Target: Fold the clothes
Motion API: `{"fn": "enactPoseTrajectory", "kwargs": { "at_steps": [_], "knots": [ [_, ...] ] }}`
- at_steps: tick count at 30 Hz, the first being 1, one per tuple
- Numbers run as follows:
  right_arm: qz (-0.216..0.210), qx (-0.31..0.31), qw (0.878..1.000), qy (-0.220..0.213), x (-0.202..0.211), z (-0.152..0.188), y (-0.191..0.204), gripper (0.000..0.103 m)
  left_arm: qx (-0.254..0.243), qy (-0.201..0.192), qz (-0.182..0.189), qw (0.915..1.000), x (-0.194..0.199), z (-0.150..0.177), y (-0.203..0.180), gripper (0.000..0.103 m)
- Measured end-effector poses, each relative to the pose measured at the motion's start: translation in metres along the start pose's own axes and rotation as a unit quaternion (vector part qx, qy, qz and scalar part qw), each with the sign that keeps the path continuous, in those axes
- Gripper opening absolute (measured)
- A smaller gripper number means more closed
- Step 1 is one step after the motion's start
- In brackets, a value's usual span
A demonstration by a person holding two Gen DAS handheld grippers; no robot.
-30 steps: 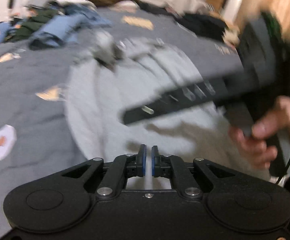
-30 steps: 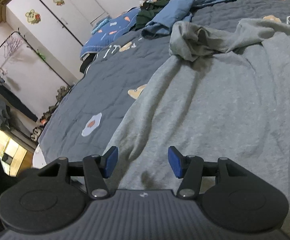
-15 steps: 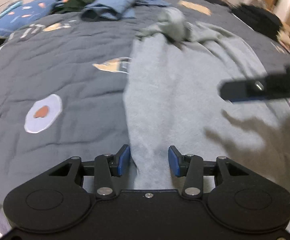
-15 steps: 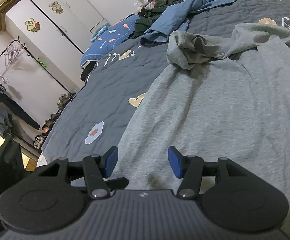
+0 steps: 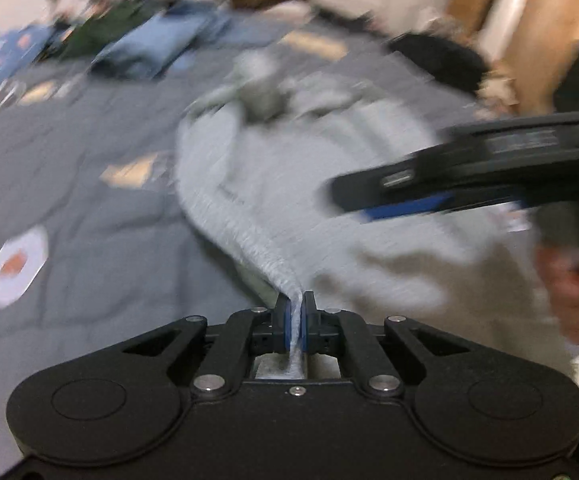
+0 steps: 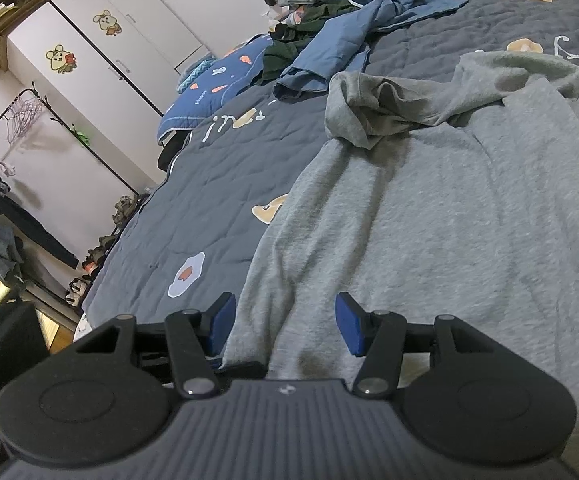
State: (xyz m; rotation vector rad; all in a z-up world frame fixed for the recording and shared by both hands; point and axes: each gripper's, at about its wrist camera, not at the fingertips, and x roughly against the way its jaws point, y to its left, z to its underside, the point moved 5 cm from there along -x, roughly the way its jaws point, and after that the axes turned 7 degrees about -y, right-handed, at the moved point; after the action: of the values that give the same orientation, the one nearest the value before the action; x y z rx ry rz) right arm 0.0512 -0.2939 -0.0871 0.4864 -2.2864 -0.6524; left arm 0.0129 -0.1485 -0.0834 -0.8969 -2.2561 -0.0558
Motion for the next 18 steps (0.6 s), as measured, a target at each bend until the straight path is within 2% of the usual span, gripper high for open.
{"fn": "enactPoseTrajectory", "kwargs": {
  "at_steps": [2, 3, 8, 16, 18],
  "knots": [
    [0.0, 0.002, 1.0, 0.0, 0.0, 0.0, 0.0, 0.054, -0.02, -0.02, 0.035, 0.999, 0.006, -0.003, -0.016, 0.005],
    [0.0, 0.003, 1.0, 0.001, 0.0, 0.0, 0.001, 0.055, -0.026, -0.018, 0.044, 0.9985, 0.006, -0.002, -0.021, 0.005],
    [0.015, 0.02, 1.0, 0.012, -0.007, 0.005, 0.002, 0.055, -0.052, 0.002, 0.062, 0.9968, -0.005, 0.011, -0.038, 0.005],
    [0.093, 0.059, 0.993, 0.035, -0.028, 0.023, -0.008, 0.054, -0.063, -0.003, 0.09, 0.994, -0.006, 0.01, -0.046, 0.005],
    [0.105, 0.072, 0.991, 0.028, -0.029, 0.026, -0.01, 0.046, -0.061, -0.005, 0.095, 0.9936, -0.006, 0.008, -0.046, 0.005]
  ]
}}
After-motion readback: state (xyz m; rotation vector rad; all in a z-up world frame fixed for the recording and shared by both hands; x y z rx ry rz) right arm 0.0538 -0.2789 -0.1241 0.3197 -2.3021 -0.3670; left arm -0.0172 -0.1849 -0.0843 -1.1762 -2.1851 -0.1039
